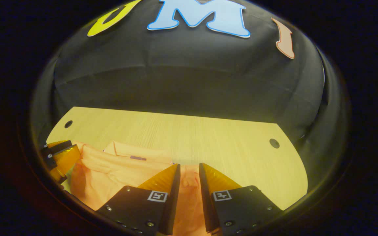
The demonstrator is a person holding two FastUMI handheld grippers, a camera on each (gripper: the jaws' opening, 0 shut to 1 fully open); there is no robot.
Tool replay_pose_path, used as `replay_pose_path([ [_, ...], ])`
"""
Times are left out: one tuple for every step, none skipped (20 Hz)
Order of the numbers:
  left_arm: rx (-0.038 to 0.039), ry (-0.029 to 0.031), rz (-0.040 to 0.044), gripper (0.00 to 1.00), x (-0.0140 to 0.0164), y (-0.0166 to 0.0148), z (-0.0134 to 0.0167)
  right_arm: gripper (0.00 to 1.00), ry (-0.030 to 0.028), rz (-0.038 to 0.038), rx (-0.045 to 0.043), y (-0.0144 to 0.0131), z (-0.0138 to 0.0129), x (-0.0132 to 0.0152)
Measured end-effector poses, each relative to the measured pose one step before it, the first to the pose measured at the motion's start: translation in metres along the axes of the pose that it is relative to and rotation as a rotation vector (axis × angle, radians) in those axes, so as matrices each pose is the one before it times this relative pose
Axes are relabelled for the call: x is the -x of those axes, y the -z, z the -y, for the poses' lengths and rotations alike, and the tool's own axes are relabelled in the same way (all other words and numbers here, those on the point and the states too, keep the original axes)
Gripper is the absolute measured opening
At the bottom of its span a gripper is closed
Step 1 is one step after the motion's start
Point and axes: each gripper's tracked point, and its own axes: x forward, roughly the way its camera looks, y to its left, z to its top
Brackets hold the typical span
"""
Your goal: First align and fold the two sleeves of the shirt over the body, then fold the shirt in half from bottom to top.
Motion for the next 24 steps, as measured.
replay_pose_path([
  [0.00730,0.00265,0.00965,0.54,0.00593,-0.00388,0.00211,0.44,-0.00940,0.00908,0.00379,-0.00249,-0.00123,0.00561],
  [0.00063,-0.00487,0.01065,0.61,0.00568,-0.00594,0.00018,0.48,-0.00440,0.01256,0.00310,-0.00330,0.00046,0.00686],
  [-0.00419,-0.00866,0.01342,0.65,0.00729,-0.00508,0.00001,0.48,-0.00563,0.01680,0.00299,-0.00421,-0.00021,0.00723],
  [-0.00080,-0.00245,0.01491,0.74,0.00667,-0.00524,0.00096,0.49,-0.00280,0.01631,0.00586,-0.00377,0.00053,0.00838],
  [0.00214,0.00064,0.01464,0.75,0.00818,-0.00606,0.00250,0.49,-0.00540,0.01709,0.00540,-0.00361,0.00033,0.00823],
  [0.00091,-0.00609,0.01460,0.77,0.00798,-0.00552,0.00048,0.49,-0.01149,0.01779,0.00635,-0.00429,-0.00081,0.00952],
  [0.00324,0.00208,0.01392,0.77,0.00951,-0.00592,0.00313,0.67,-0.00629,0.01596,0.00609,-0.00280,-0.00033,0.00921],
  [0.00114,-0.00709,0.01562,0.82,0.00913,-0.00601,0.00159,0.72,-0.00698,0.01967,0.00400,-0.00464,-0.00058,0.01048],
  [0.00048,0.00041,0.01267,0.82,0.00971,-0.00515,0.00281,0.76,-0.00804,0.01821,0.00437,-0.00264,-0.00169,0.01047],
  [0.00081,-0.00210,0.01376,0.87,0.01020,-0.00504,0.00264,0.77,-0.00679,0.01884,0.00302,-0.00339,-0.00031,0.01159],
  [0.00225,-0.00009,0.01588,0.89,0.01089,-0.00652,0.00395,0.77,-0.00657,0.02221,0.00187,0.00187,-0.00066,0.01320],
  [0.00065,-0.00572,0.01322,0.92,0.00877,-0.00592,0.00266,0.77,-0.00659,0.02090,0.00364,-0.00385,-0.00087,0.01177],
  [-0.00301,-0.00955,0.01174,0.93,0.01051,-0.00497,0.00107,0.93,-0.00650,0.01967,0.00240,-0.00388,-0.00054,0.01252],
  [-0.00232,-0.00709,0.01480,0.94,0.00960,-0.00501,0.00212,0.96,-0.00596,0.02184,0.00482,-0.00528,0.00042,0.01281],
  [-0.00146,-0.00728,0.01208,0.94,0.00884,-0.00501,0.00291,0.98,-0.00246,0.01944,0.00785,-0.00391,0.00155,0.01011],
  [0.00215,-0.00383,0.01078,0.95,0.00905,-0.00525,0.00361,0.96,-0.00372,0.01816,0.00633,-0.00461,0.00165,0.01204],
  [0.00697,-0.00470,0.00922,0.95,0.00930,-0.00448,0.00362,0.96,-0.00359,0.02001,0.00435,-0.00390,0.00050,0.01029],
  [0.00875,-0.00541,0.01265,0.95,0.00898,-0.00516,0.00309,0.96,-0.00316,0.01918,0.00456,-0.00527,0.00196,0.00987],
  [0.00677,-0.00676,0.01076,0.95,0.00943,-0.00426,0.00318,0.96,-0.00272,0.01706,0.00527,-0.00582,0.00162,0.01060],
  [0.00560,-0.00763,0.01174,0.95,0.00779,-0.00348,0.00315,0.96,-0.00334,0.01910,0.00536,-0.00580,0.00156,0.01159],
  [0.00537,-0.00647,0.01300,0.95,0.00866,-0.00342,0.00373,0.96,-0.00621,0.01436,0.00474,-0.00381,0.00116,0.00967],
  [0.00409,-0.00535,0.01516,0.95,0.00880,-0.00466,0.00368,0.96,-0.00637,0.01274,0.00540,-0.00305,0.00105,0.01033],
  [0.00323,-0.00491,0.01428,0.95,0.00939,-0.00478,0.00358,0.96,-0.00696,0.01450,0.00558,-0.00273,0.00087,0.00915],
  [0.00424,-0.00572,0.01281,0.94,0.00852,-0.00296,0.00378,0.96,-0.00653,0.01283,0.00475,-0.00393,0.00114,0.00752],
])
